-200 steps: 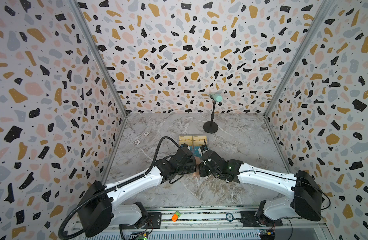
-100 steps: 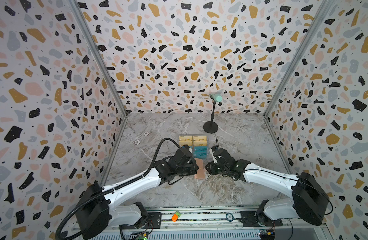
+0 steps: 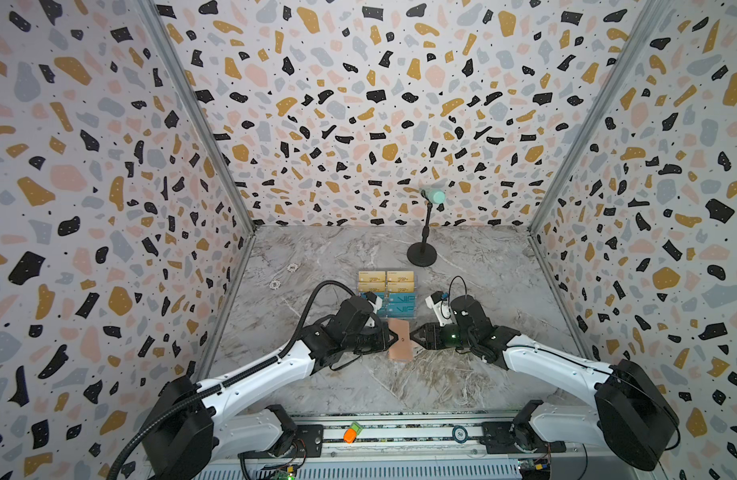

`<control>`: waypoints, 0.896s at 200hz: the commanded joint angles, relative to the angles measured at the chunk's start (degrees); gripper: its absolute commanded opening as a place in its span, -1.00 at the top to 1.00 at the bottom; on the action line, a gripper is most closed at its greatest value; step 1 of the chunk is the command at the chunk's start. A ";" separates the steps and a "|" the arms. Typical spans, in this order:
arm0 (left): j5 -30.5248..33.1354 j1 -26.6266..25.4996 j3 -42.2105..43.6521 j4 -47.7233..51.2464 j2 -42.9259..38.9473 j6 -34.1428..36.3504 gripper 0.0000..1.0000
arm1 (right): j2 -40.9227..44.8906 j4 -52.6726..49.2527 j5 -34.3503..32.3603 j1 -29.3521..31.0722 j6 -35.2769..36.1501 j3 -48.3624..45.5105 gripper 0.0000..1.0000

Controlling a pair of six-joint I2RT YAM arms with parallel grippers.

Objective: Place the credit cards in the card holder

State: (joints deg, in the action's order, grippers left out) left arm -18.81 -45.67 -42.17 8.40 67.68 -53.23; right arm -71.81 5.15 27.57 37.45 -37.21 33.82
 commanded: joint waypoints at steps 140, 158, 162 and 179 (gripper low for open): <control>-5.73 2.10 5.00 -11.83 -2.00 -2.50 1.00 | 6.24 11.38 16.76 -3.49 -1.81 -6.47 -0.05; -5.87 2.30 5.34 -12.17 -2.50 -2.66 1.00 | 7.12 12.25 17.09 -3.52 -2.40 -7.05 -0.10; -5.94 2.29 5.49 -12.39 -2.63 -2.79 1.00 | 7.35 12.69 17.32 -3.50 -2.63 -7.16 -0.11; -6.72 2.35 6.01 -13.68 -3.21 -3.26 1.00 | 7.96 14.52 18.63 -3.50 -3.58 -7.62 -0.16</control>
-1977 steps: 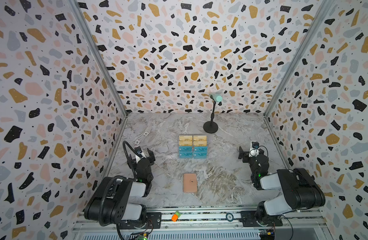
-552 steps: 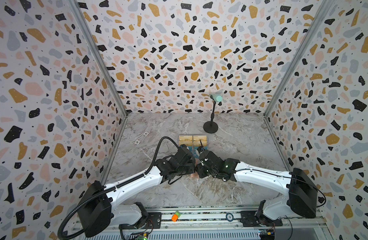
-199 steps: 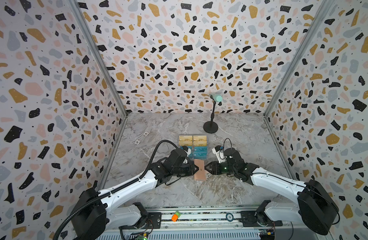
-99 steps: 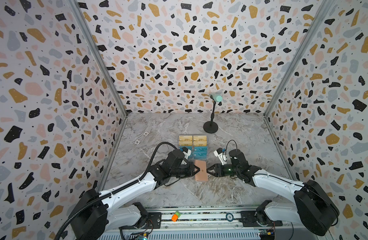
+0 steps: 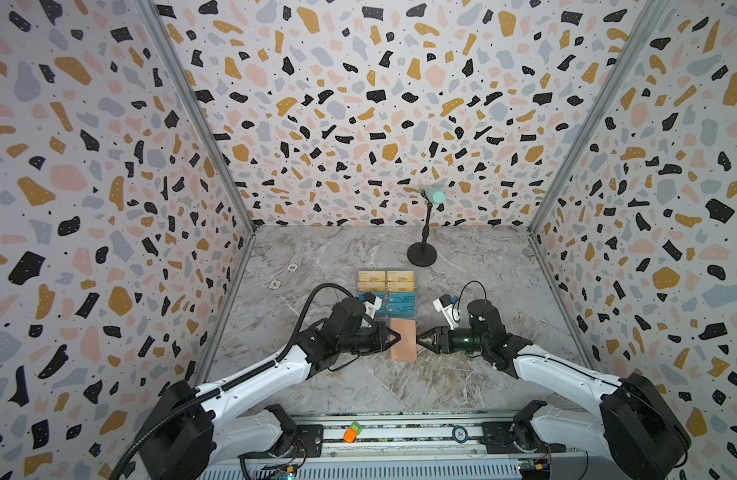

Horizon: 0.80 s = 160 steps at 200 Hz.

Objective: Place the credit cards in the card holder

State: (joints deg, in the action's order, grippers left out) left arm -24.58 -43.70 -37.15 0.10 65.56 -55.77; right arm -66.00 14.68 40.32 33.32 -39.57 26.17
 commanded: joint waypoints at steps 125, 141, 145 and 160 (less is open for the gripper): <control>-6.27 1.08 5.22 -20.10 -3.82 -7.41 1.00 | 2.49 25.06 15.43 0.13 -11.37 -5.70 -0.09; -6.34 1.09 5.74 -21.13 -3.77 -7.90 1.00 | 2.80 28.84 16.26 -0.22 -13.64 -6.85 0.03; -6.36 1.12 5.89 -21.31 -3.77 -8.00 1.00 | 2.80 29.77 16.41 -0.28 -14.30 -7.06 0.06; -6.44 1.14 6.21 -22.12 -3.75 -8.32 1.00 | 3.03 31.29 16.90 -0.63 -15.34 -7.48 0.26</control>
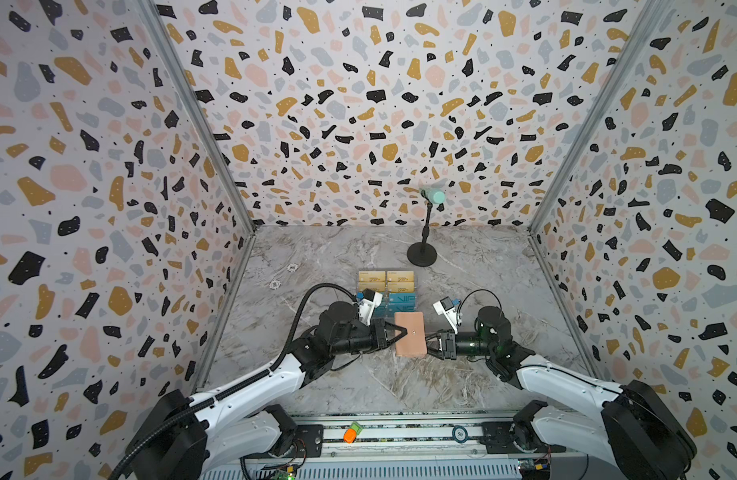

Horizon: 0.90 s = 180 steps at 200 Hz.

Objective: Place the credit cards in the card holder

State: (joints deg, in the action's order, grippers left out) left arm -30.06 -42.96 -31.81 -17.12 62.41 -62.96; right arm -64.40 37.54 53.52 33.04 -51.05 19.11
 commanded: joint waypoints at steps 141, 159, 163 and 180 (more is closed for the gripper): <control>17.24 2.38 -18.64 34.06 -1.66 11.09 -0.07 | -0.66 10.87 3.20 -1.65 -3.62 -1.26 1.00; 23.60 1.99 -27.31 45.97 1.64 14.83 -0.06 | -2.49 12.27 3.52 -1.65 -3.72 -0.63 1.00; 24.96 1.63 -29.04 48.26 2.52 15.16 -0.05 | -2.86 12.37 3.52 -1.66 -3.64 -0.48 1.00; 32.95 -2.70 -37.03 55.98 6.67 15.89 -0.02 | -4.23 11.67 2.99 -1.64 -2.59 0.27 1.00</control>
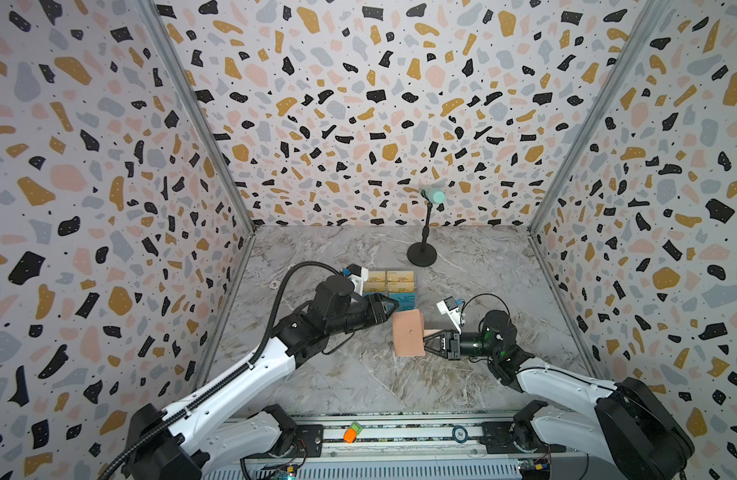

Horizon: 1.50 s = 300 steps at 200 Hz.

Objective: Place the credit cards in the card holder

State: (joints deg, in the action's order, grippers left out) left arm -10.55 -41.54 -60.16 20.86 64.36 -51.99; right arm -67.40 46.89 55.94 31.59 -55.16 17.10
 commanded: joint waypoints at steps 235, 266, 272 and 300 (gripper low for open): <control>44.92 -30.88 -35.32 46.17 33.53 -4.31 0.83 | -4.32 -2.51 -6.81 -0.04 6.66 5.22 1.00; 45.29 -30.87 -34.02 46.64 32.11 -4.79 0.93 | -4.24 -3.43 -7.24 -0.19 7.10 5.14 1.00; 45.03 -30.88 -33.44 46.28 31.54 -4.79 0.94 | -4.25 -3.56 -7.40 -0.29 7.14 5.13 1.00; 44.73 -29.96 -29.59 43.61 27.39 -4.37 0.96 | -4.02 -4.24 -7.51 -0.79 7.22 4.96 1.00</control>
State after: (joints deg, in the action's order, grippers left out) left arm 33.65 -72.12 -92.68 65.71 96.12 -56.18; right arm -72.07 42.96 48.99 31.40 -49.10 20.10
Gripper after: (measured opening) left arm 0.063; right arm 0.092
